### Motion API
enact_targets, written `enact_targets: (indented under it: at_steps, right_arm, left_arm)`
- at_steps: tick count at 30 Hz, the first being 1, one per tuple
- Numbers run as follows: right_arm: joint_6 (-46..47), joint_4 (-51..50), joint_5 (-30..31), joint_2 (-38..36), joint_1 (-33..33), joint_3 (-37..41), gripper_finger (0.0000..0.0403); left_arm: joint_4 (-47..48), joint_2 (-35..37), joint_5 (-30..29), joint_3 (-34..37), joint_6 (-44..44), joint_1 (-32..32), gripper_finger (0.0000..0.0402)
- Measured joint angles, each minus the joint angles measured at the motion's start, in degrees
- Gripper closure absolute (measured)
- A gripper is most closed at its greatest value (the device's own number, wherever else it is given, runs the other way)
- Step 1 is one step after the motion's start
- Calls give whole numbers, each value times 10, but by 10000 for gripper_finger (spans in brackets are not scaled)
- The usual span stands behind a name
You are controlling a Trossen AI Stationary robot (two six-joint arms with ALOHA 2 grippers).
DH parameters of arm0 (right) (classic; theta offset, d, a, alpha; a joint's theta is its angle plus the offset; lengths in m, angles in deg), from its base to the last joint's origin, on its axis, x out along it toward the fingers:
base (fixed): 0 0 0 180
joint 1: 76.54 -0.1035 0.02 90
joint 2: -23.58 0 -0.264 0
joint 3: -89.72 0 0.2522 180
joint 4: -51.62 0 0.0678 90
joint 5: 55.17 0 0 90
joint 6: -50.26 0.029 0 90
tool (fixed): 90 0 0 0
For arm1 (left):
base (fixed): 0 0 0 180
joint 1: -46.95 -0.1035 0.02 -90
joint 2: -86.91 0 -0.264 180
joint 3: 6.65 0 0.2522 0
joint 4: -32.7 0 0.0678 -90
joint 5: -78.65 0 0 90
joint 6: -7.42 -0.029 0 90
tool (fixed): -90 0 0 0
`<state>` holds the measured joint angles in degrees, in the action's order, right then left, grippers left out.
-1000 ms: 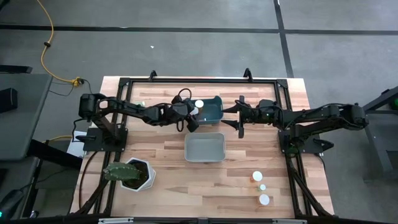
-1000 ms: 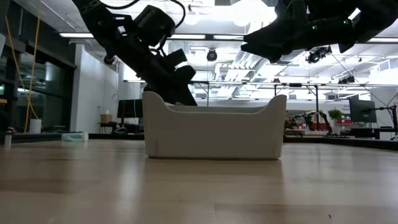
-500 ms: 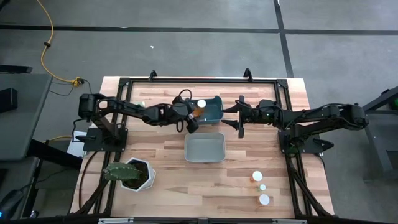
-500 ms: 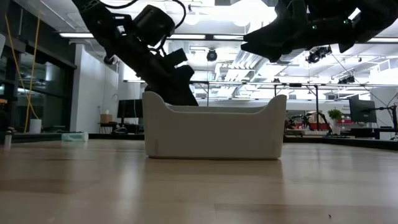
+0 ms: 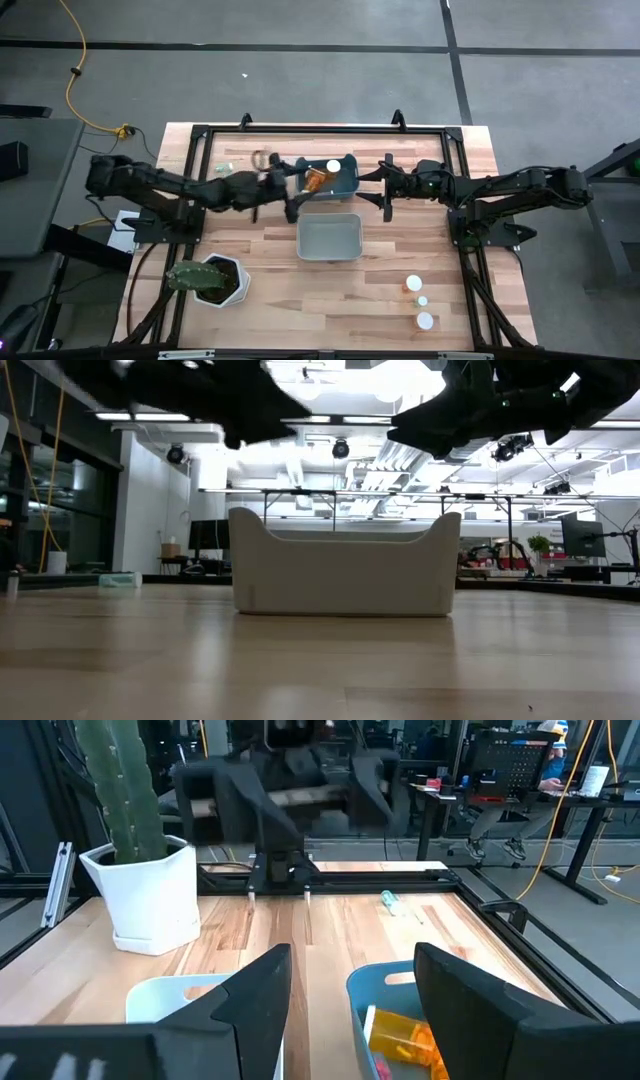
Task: Pick and place medicine bottles into bin by pill shape (circle, oval)
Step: Put the green tablet bottle into the gray bin
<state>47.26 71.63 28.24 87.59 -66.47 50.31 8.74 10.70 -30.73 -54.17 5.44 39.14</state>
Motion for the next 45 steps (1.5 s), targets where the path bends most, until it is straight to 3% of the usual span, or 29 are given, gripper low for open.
enact_targets:
  at_steps: [4,12,26,39,45]
  right_arm:
    - [0,4,0,0,0,0,197]
    - [-4,8,0,0,0,0,197]
    - [-20,46,0,0,0,0,197]
    - [30,52,29,0,0,0,197]
    - [27,51,28,0,0,0,197]
  left_arm:
    - [-89,62,25,71,-22,4,83]
    - [-82,147,96,116,-28,-18,83]
    - [-52,153,38,115,-33,-20,83]
    - [-49,153,49,115,-35,-20,83]
    - [22,153,88,96,-22,-19,83]
